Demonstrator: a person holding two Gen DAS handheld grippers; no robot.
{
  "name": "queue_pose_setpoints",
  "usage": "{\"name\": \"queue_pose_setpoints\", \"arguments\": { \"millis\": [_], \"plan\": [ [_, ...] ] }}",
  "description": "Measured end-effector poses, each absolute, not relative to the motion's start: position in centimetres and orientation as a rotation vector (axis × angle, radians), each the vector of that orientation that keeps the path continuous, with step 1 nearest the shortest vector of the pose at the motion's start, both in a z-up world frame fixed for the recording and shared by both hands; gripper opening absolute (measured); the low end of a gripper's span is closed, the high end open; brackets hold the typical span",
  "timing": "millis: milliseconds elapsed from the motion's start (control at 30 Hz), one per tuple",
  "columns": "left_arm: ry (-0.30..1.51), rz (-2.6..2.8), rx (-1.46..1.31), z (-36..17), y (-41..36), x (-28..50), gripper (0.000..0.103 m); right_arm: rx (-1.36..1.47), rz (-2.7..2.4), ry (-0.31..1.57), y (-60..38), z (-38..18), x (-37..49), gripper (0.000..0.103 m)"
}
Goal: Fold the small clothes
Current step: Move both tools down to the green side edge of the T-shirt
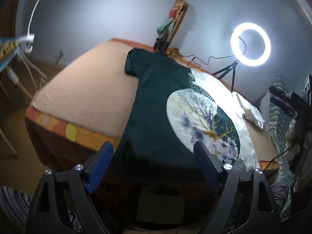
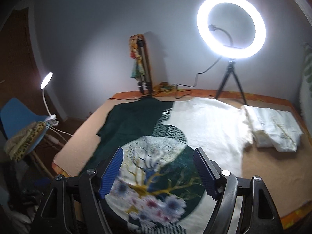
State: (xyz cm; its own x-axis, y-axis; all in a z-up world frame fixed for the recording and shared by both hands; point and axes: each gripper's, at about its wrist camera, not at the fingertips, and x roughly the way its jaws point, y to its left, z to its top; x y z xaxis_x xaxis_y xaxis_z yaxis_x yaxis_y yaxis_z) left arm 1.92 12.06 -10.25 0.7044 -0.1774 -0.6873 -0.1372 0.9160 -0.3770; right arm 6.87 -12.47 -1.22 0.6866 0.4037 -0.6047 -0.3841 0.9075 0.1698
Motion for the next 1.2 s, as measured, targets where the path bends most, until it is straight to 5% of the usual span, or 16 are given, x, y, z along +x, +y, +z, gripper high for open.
{"name": "queue_pose_setpoints", "arguments": {
  "millis": [233, 567, 1200],
  "plan": [
    [0.901, 0.005, -0.525, -14.7, 14.9, 2.5, 0.074, 0.039, 0.562, 0.811, -6.9, -1.3, 13.5, 0.083],
    [0.905, -0.035, -0.470, -16.0, 15.0, 4.1, 0.051, 0.000, 0.685, 0.963, 4.3, -2.1, 22.6, 0.083],
    [0.887, -0.105, -0.492, -16.9, 15.4, 4.5, 0.046, -0.158, 0.671, 1.157, 23.3, -12.7, 33.8, 0.074]
  ]
}}
